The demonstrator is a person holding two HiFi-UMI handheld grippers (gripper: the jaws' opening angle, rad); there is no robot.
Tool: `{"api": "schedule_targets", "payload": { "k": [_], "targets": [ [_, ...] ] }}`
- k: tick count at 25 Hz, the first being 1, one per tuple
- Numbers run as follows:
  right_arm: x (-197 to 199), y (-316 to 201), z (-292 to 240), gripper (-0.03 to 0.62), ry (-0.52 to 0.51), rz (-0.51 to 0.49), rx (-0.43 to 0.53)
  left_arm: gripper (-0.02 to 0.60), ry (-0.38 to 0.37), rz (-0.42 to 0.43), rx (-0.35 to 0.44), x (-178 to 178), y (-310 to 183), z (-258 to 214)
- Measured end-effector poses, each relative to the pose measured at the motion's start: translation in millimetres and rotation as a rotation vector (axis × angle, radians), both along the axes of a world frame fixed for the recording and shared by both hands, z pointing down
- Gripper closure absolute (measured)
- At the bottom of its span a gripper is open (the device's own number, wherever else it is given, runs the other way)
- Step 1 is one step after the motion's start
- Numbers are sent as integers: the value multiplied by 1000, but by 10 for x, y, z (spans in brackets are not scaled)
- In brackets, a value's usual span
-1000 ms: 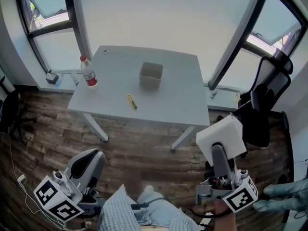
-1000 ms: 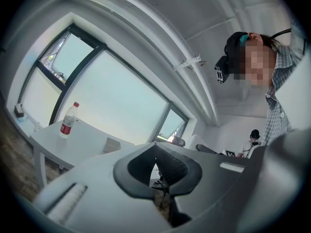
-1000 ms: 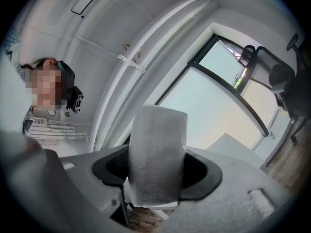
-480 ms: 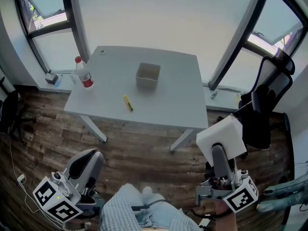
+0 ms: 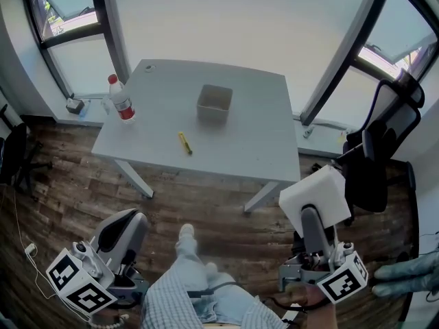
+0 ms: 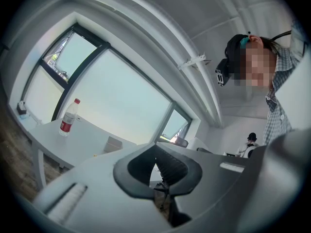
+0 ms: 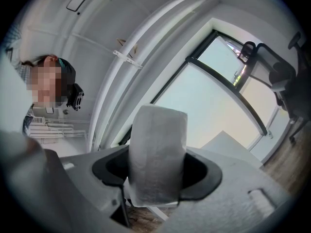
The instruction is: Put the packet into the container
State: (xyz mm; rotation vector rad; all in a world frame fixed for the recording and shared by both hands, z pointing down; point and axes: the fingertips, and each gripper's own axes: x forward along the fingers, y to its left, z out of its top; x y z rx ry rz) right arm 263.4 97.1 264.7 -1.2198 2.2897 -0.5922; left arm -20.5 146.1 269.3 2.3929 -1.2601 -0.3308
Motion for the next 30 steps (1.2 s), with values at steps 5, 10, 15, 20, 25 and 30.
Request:
{"api": "schedule_targets", "payload": {
  "k": [5,10,15,20,25,30],
  "targets": [
    [-53,-63,-63,310,21,-1,31,578,0,20,4,-16,-135,-43],
    [-114,-212,-95,310,41,21,33,578,5,54,-1,-27,-367,-50],
    [-161,-483,-125,310,51,44,27,578,10,80,-12,-74,-693,-47],
    [-262,-769,-134,310,54,60,14,578,15,96,-24,-169,-1036,-55],
    [-388,-1031,-135,310,49,74,0,578,17,122,-31,-256,-1359,-66],
    [-481,-1248,-160,310,64,107,-4,578,24,154,-35,-359,-1671,-84]
  ]
}}
